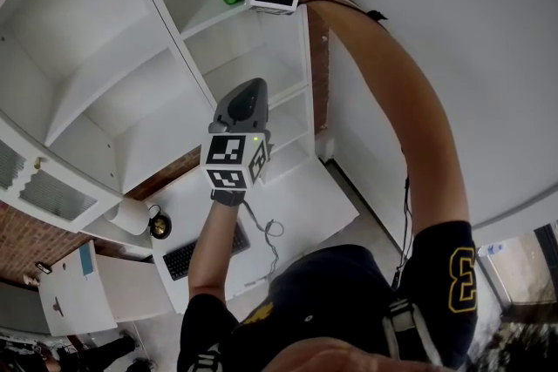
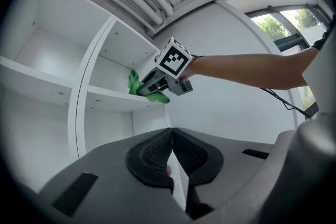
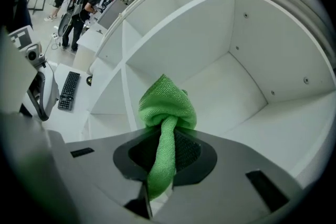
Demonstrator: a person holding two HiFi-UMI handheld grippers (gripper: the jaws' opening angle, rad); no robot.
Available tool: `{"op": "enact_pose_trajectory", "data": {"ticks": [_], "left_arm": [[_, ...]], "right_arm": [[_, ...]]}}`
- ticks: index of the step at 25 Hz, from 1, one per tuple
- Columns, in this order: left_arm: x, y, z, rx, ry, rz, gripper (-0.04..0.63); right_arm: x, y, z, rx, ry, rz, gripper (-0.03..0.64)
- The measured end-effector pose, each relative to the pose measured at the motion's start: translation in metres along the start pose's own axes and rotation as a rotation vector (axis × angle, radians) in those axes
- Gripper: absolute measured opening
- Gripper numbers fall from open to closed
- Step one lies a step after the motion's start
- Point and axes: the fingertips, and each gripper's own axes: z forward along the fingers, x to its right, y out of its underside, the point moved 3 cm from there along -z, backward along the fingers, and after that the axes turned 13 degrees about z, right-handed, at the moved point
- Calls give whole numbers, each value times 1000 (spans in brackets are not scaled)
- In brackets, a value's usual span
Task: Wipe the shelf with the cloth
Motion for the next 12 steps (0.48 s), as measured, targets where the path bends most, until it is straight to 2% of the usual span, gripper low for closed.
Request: {"op": "enact_pose_trajectory", "data": {"ticks": [2,4,8,12], "left_arm": [[3,-1,0,6,12,6,18],[4,-2,1,9,20,9,18],[8,-7,3,21,31,10,18],[14,-7,5,24,45,8,18]], "right_arm": [[7,10,-3,-22,28,21,46],[5,16,-4,-29,13,40,46],[14,20,-16,-44,78,-1,46],[18,40,-19,-85,83,36,46]]}}
